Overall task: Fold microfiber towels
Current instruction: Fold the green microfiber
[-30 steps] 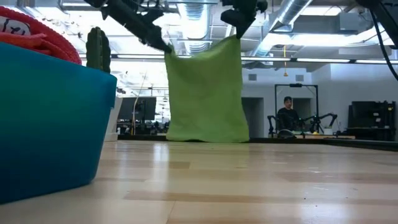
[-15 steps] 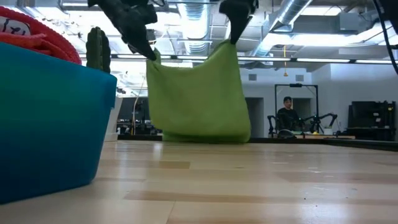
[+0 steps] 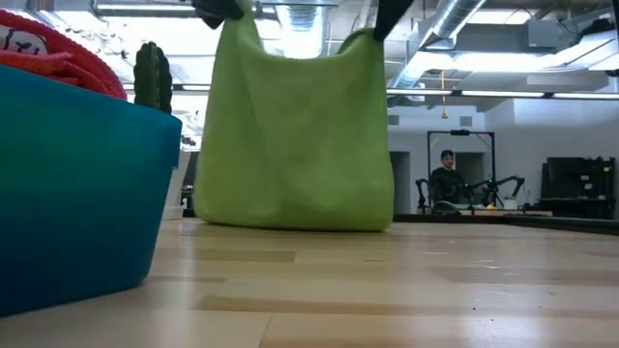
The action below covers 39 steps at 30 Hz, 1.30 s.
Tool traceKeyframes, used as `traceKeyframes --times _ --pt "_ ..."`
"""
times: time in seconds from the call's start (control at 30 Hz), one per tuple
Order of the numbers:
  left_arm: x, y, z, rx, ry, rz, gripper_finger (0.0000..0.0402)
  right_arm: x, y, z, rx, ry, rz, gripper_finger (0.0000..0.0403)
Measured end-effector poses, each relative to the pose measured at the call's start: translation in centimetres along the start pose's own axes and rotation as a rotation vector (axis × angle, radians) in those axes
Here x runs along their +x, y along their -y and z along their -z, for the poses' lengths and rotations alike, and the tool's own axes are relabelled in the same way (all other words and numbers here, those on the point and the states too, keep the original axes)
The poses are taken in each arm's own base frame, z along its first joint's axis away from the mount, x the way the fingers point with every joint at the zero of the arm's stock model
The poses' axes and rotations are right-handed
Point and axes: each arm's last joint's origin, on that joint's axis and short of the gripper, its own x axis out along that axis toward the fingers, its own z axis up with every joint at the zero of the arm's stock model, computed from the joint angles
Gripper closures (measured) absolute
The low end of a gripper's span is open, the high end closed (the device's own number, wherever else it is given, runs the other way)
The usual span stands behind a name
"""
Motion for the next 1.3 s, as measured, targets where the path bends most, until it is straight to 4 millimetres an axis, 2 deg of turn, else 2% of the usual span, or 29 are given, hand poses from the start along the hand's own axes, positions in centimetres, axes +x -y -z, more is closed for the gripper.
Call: traceKeyframes --times 0.13,0.23,0.33,0.43,0.57,0.63,0.7,0.77,0.87,0.93,1.07,1.13,1.2,1.3 --pt "2.2 2.6 0.7 0.078 0.084 0.004 0.0401 -0.4 -1.0 0.1 0.005 0.074 0.044 0.0403" --pt "3.1 3.4 1.7 0.145 0.186 0.011 0.0401 0.3 -0.2 -0.4 -0.085 0.096 0.136 0.0403" --pt "1.9 2.1 1.8 0.159 0.256 -0.144 0.0401 1.6 3.5 -1.3 -0.136 0.074 0.219 0.0403" --pt "-0.2 -0.1 1.8 0.169 0.289 -0.304 0.0401 2.9 9.2 -2.2 -0.111 0.053 0.25 0.0403" --pt "-2.5 -4.3 2.1 0.208 0.336 -0.506 0.0401 4.6 17.7 -3.1 0.026 0.128 0.243 0.0403" --pt "-3.1 -7.1 2.4 0.202 0.35 -0.586 0.0401 5.7 21.6 -3.9 0.113 0.242 0.195 0.0403" --pt "-3.2 -10.2 3.3 0.186 0.343 -0.637 0.0401 7.1 25.3 -3.6 0.164 0.296 0.193 0.0403" --pt "-3.4 -13.5 4.1 0.161 0.334 -0.664 0.0401 8.2 28.5 -3.8 0.213 0.376 0.261 0.0403" --pt "-4.4 -18.6 5.0 0.094 0.373 -0.669 0.0401 9.5 32.7 -2.9 0.274 0.446 0.325 0.0403" --pt "-4.9 -21.7 5.2 0.051 0.407 -0.642 0.0401 10.6 34.3 -3.1 0.318 0.519 0.355 0.0403" --pt "-4.9 -26.8 4.6 -0.002 0.406 -0.615 0.0401 12.0 37.3 -1.6 0.375 0.542 0.383 0.0403" --pt "-4.4 -28.5 4.3 -0.014 0.38 -0.586 0.0401 12.5 38.0 -1.5 0.397 0.558 0.386 0.0403" --pt "-3.5 -29.7 4.3 -0.026 0.349 -0.54 0.0401 13.9 38.4 -0.6 0.414 0.511 0.319 0.0403" --pt "-1.7 -30.2 5.3 -0.052 0.275 -0.463 0.0401 15.6 37.4 -0.8 0.407 0.505 0.226 0.0403"
